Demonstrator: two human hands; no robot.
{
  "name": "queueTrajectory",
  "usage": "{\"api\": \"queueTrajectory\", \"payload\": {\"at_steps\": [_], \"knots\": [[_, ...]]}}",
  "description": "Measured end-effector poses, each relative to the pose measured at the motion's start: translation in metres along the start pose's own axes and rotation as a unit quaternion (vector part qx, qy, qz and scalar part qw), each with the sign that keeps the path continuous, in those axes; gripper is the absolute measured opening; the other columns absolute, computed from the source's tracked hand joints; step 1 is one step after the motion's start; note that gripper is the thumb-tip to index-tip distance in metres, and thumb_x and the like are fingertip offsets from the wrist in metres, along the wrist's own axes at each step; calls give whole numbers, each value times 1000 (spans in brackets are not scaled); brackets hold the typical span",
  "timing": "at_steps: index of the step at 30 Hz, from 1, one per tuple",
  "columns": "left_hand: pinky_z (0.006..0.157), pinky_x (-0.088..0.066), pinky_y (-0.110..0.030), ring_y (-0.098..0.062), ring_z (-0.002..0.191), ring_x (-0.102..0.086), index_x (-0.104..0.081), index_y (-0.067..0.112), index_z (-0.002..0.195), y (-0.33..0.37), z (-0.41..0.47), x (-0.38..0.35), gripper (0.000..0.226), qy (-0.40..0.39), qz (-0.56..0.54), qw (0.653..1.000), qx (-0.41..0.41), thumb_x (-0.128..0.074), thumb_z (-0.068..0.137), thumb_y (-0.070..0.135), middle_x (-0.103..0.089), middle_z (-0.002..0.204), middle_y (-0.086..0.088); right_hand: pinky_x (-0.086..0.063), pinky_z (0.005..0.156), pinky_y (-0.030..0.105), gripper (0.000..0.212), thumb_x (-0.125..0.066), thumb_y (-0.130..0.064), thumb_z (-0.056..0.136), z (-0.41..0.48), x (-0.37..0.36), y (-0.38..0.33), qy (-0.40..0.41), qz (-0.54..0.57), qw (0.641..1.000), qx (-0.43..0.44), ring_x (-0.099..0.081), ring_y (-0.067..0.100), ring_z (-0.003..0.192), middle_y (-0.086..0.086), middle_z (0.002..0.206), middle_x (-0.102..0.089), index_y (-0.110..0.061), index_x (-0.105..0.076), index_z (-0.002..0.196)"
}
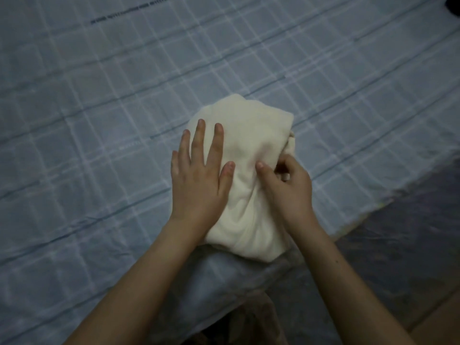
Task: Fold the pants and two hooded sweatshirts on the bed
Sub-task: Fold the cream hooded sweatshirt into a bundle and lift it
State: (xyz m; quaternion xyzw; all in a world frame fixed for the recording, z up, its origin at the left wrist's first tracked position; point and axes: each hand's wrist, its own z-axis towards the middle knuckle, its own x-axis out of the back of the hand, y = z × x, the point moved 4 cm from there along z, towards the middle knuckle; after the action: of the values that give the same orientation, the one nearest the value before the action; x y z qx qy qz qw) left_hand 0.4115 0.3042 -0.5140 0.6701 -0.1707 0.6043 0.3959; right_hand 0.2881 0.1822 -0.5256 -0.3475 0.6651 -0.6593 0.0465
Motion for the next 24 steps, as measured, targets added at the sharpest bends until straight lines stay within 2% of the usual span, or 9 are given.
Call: {"api": "queueTrajectory", "payload": {"at_steps": [3,5,7,10,12,14,17,21,24], "knots": [[114,-24,-58,-40,146,-20,-20,24,156,8,1,7,64,-9,22,1000,-17,-29,98,49,-18,163,-14,-41,62,7,21,-73,-42,81,-7,23,8,52,-25,998,-15,-60,-8,67,-21,69,-68,-27,-62,71],[110,-29,-53,-40,138,-31,-32,27,153,18,8,10,63,1,36,996,-79,-39,95,51,-30,158,-13,-40,64,13,24,-70,-47,83,-8,42,20,75,-99,992,-30,-62,-3,73,-16,71,-68,-27,-63,74],[109,-29,-50,-36,135,-34,-39,30,149,31,14,5,61,6,42,989,-140,-47,92,50,-36,155,-10,-36,64,25,21,-70,-39,89,-5,53,38,64,-133,987,-68,-64,14,79,-7,75,-67,-21,-65,79],[117,-15,-57,-32,148,-19,-33,30,153,42,16,-12,61,-25,49,988,-143,-45,95,44,-23,162,-8,-31,62,28,22,-68,-29,92,1,54,52,49,-126,984,-117,-64,26,81,3,75,-65,-11,-65,81],[117,-12,-60,-31,151,-12,-28,28,154,38,13,-20,62,-32,63,990,-125,-43,96,43,-16,164,-8,-39,72,28,15,-67,-28,92,-1,53,47,68,-121,983,-119,-64,26,94,4,90,-67,-13,-66,92],[116,-13,-62,-32,151,-11,-27,26,155,37,11,-22,63,-33,72,989,-121,-42,96,43,-14,164,-9,-42,98,31,32,-60,-30,95,-10,54,32,108,-119,983,-86,-56,26,121,8,124,-62,-13,-61,123],[117,-12,-62,-32,151,-10,-24,25,156,42,10,-21,63,-29,69,989,-128,-38,97,43,-14,165,-9,-16,121,31,56,-35,-39,100,-17,33,-2,89,-160,983,34,-27,20,149,5,159,-35,-20,-35,153],[118,-12,-58,-27,152,-6,-20,25,157,28,8,-23,62,-11,49,989,-137,-33,99,43,-11,165,-6,-6,125,45,55,-17,-43,101,-14,-13,-1,-8,-228,969,90,-2,14,154,-9,166,-9,-36,-11,155],[118,-14,-56,-27,152,-8,-24,25,156,11,11,-38,62,-5,49,988,-146,-36,97,42,-13,165,-6,-7,125,45,57,-18,-42,101,-6,-36,29,-30,-196,977,76,-3,14,155,-8,166,-7,-32,-8,156]]}}
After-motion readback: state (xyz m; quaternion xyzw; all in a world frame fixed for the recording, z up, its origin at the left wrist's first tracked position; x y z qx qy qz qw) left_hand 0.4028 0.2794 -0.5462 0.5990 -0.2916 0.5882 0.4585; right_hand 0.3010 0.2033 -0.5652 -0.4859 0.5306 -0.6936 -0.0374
